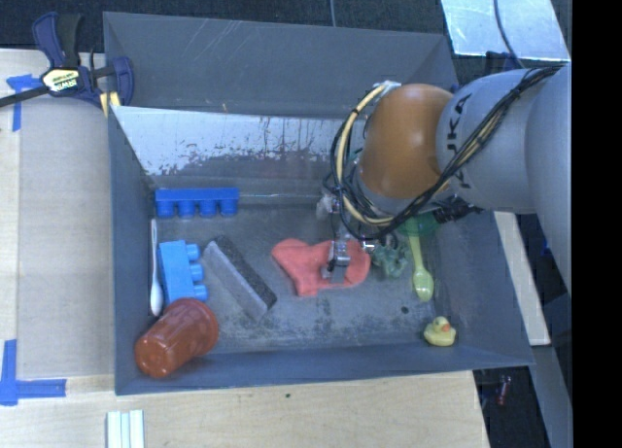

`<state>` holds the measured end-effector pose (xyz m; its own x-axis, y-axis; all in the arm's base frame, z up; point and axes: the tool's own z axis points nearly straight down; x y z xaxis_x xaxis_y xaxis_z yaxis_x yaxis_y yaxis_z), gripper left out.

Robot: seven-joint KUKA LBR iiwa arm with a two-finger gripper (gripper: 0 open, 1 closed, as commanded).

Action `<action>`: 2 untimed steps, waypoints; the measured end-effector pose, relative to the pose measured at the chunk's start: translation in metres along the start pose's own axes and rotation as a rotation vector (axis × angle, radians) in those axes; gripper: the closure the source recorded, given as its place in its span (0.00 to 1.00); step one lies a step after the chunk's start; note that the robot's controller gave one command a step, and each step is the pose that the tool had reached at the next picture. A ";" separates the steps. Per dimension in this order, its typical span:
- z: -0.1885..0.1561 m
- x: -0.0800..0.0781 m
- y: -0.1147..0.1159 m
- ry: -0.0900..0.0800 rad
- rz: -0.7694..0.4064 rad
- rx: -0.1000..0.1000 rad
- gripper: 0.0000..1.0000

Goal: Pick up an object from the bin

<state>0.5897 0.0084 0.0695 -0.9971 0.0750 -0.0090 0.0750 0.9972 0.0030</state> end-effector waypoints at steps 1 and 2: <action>-0.002 0.004 -0.057 0.000 0.005 0.003 1.00; -0.002 0.004 -0.057 0.000 0.005 0.002 1.00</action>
Offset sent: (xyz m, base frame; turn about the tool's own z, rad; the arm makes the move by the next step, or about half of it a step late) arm 0.0000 0.0000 0.0000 0.0000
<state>0.5816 -0.0483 0.0714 -0.9968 0.0799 -0.0085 0.0799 0.9968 0.0006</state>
